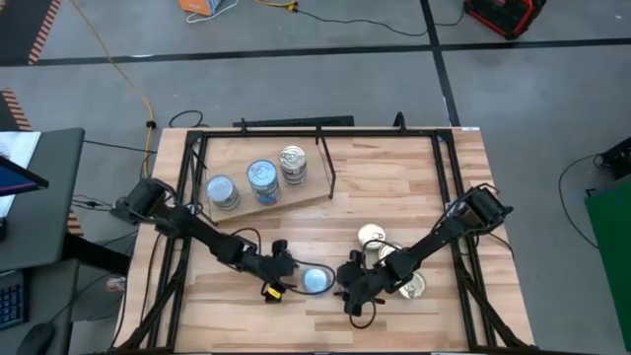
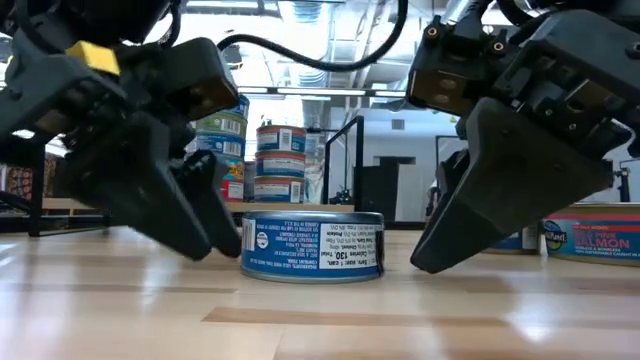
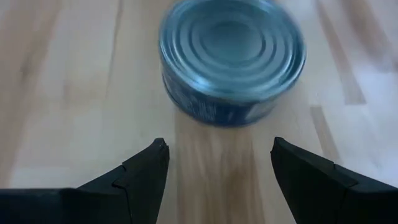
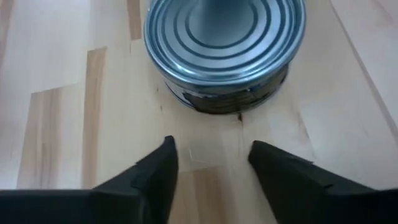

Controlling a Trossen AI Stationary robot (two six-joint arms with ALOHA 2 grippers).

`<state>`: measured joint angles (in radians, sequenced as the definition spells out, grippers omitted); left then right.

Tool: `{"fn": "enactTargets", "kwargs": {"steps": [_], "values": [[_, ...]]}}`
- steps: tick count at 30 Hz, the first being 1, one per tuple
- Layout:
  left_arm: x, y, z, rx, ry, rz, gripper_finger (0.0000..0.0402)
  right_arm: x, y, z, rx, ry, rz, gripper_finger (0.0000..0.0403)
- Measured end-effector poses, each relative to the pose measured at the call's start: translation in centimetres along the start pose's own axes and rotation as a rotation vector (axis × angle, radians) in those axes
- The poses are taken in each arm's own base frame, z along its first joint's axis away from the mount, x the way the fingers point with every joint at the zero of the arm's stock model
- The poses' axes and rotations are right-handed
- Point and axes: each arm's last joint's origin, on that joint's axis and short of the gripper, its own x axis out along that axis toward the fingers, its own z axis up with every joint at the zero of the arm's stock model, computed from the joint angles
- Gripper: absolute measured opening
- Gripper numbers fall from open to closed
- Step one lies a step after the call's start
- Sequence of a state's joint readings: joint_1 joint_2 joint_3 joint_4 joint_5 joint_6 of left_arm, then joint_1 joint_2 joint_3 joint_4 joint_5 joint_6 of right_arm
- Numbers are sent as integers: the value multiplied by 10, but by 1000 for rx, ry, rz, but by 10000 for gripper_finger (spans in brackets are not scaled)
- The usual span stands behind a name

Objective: Stack canned seafood by type on shelf
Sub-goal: Stack the blue tuna can on top of the blue tuna can on the shelf

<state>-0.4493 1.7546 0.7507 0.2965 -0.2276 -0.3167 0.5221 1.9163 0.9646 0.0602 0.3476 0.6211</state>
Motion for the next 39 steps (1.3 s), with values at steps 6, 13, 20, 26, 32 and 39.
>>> {"fn": "enactTargets", "kwargs": {"steps": [6, 13, 20, 26, 32, 39], "values": [[3, -2, 6, -22, -32, 23, 272, 1, 0, 1, -3, -8, -1, 305], [3, -4, 10, 24, -33, -4, 272, 4, -6, 9, -21, -55, -15, 306], [3, -3, 9, 25, -25, 13, 268, 9, -16, 22, -41, -110, -10, 306], [3, -1, 3, 18, 39, 33, 222, 9, -18, 24, -51, -105, 0, 306], [3, -2, 2, 14, 55, 2, 185, 9, -16, 22, -45, -86, 28, 306], [3, 0, 0, 88, 74, 17, 172, 4, -12, 22, -66, 63, -40, 306]]}}
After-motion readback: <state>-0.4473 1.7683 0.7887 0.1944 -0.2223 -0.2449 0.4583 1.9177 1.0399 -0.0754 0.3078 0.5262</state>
